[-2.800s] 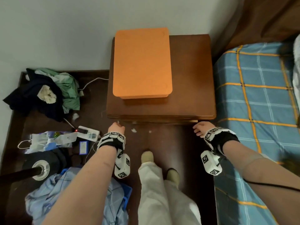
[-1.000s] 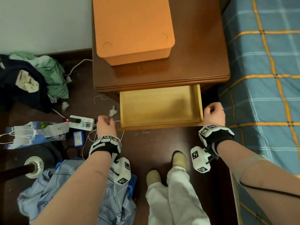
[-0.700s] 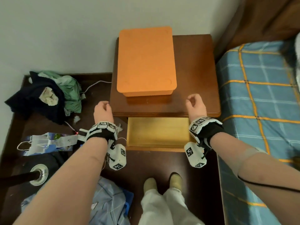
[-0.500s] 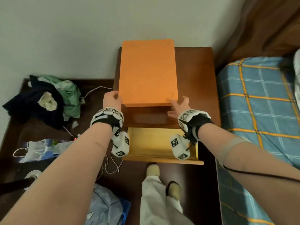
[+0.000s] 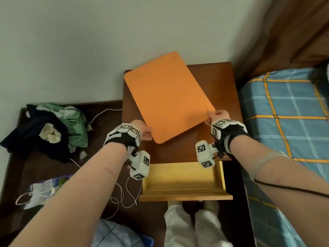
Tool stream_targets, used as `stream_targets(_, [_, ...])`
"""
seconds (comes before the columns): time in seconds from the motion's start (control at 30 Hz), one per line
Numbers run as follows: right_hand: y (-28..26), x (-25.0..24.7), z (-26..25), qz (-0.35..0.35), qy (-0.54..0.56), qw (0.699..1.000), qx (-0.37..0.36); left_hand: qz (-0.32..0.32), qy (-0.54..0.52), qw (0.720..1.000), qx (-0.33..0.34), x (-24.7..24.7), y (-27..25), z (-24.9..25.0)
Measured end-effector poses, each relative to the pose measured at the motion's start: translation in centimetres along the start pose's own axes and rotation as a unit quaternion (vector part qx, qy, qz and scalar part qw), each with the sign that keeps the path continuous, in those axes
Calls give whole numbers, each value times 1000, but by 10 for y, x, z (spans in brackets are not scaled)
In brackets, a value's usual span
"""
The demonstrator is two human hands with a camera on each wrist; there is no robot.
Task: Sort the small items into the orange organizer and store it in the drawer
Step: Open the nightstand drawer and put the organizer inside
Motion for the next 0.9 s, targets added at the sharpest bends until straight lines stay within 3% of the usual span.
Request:
stream_targets(0.07, [37, -15, -12, 0, -29, 1000, 12, -42, -21, 999, -14, 34, -7, 5])
stream_targets(0.17, [38, -22, -40, -16, -24, 1000, -2, -67, -83, 994, -15, 82, -13, 14])
stream_targets(0.33, [27, -29, -5, -121, -74, 986, 85, -92, -157, 983, -14, 150, -19, 28])
stream_targets(0.43, [38, -39, -9, -110, -84, 989, 52, -95, -135, 986, -14, 167, -18, 37])
stream_targets(0.5, [48, -41, -19, -99, -112, 988, 27, -40, -147, 988, -26, 152, -8, 33])
stream_targets(0.6, [64, -47, -35, -58, -176, 983, -12, 140, -220, 965, -42, 81, 1, 13])
stream_targets(0.7, [74, -50, -48, -40, -195, 979, -35, 274, -154, 949, -21, 1, 5, 2])
stream_targets(0.77, [77, -49, -53, -29, -201, 978, -38, 285, -67, 956, 29, -33, 12, 14])
stream_targets(0.9, [77, -51, -52, -2, -193, 980, -40, 229, 25, 969, 87, -55, 30, 46])
Point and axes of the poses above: each hand's wrist, its own y-axis towards the middle knuckle, its own x-axis out of the palm, z = x × y, the point moved 9 cm from there along y, towards the middle knuckle, and after that the axes turned 14 degrees about y, right-handed, at the moved point
